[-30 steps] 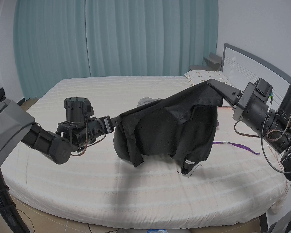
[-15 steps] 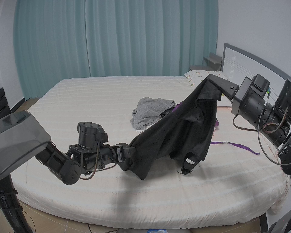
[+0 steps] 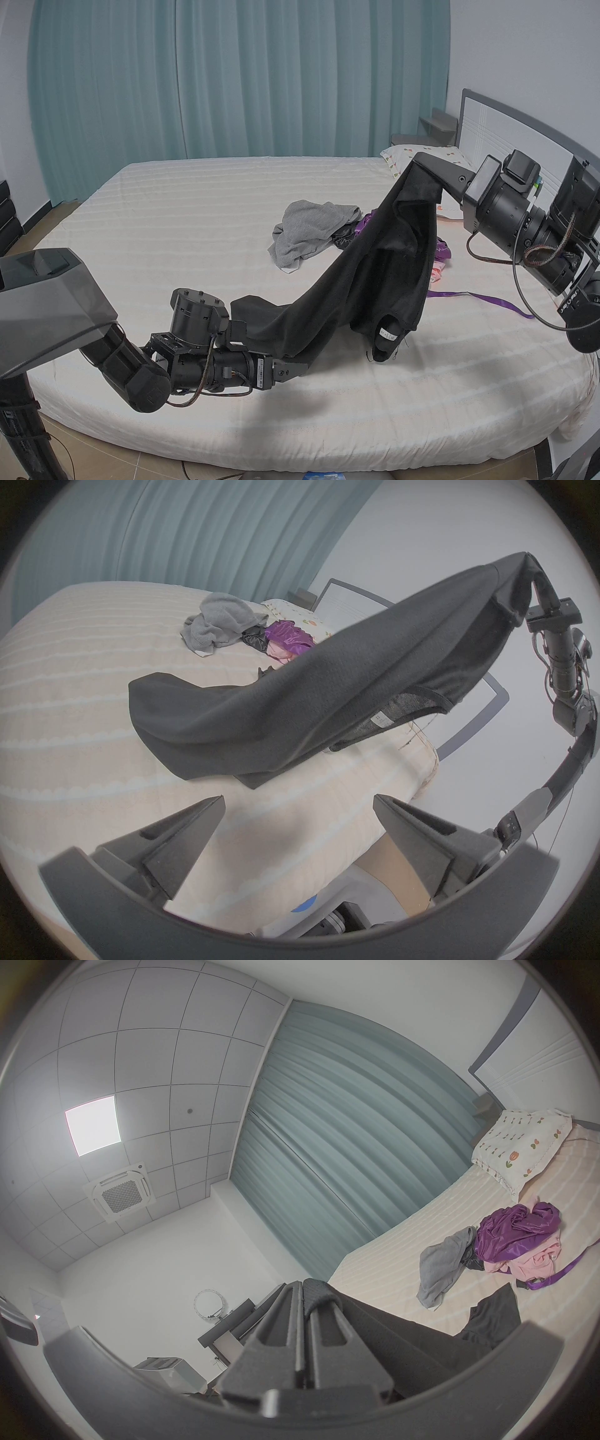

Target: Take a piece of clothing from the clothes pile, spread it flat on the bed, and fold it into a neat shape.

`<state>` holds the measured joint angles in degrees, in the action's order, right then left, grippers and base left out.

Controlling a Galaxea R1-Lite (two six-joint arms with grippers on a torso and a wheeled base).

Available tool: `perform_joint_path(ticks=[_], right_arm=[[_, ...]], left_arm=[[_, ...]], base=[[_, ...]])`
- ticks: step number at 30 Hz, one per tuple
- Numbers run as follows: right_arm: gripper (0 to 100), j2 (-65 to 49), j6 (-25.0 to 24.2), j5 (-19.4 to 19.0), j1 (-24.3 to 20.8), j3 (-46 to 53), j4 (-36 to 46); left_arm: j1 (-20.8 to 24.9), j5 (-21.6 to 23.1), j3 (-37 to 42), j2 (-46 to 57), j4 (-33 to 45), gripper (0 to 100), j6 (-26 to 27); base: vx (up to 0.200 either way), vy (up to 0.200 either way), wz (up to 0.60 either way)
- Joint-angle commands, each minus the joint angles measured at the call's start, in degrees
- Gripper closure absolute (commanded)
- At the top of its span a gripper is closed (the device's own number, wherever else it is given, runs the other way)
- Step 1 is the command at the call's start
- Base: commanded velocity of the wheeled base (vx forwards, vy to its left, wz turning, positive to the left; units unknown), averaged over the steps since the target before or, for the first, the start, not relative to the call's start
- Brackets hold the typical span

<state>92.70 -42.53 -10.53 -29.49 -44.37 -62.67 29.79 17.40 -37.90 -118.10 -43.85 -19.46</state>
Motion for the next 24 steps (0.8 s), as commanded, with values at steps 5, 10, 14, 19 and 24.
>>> perform_joint_path(ticks=[5, 10, 14, 19, 24], right_arm=[[100, -0.1, 0.0, 0.1, -0.7, -0.8, -0.2], [100, -1.5, -0.1, 0.2, -2.3, -0.5, 0.2], [100, -2.3, -0.1, 0.3, -3.1, -0.5, 0.4], [100, -2.3, -0.1, 0.4, -3.1, -0.6, 0.4], [100, -2.1, -0.1, 0.4, -2.4, -0.5, 0.4]], left_arm=[[2.1, -1.1, -2.0, -4.2, -1.5, 0, 0.2], [2.1, -4.2, -4.1, -11.5, -9.1, 0, -0.3], [2.1, -10.1, -8.7, -20.6, -15.7, 0, -0.4], [2.9, -13.9, -13.8, -27.1, -20.2, 0, -0.1], [2.8, -19.2, -19.1, -30.2, -20.3, 0, -0.1]], base=[[0.000, 0.000, 0.00], [0.000, 0.000, 0.00], [0.000, 0.000, 0.00], [0.000, 0.000, 0.00], [0.000, 0.000, 0.00]])
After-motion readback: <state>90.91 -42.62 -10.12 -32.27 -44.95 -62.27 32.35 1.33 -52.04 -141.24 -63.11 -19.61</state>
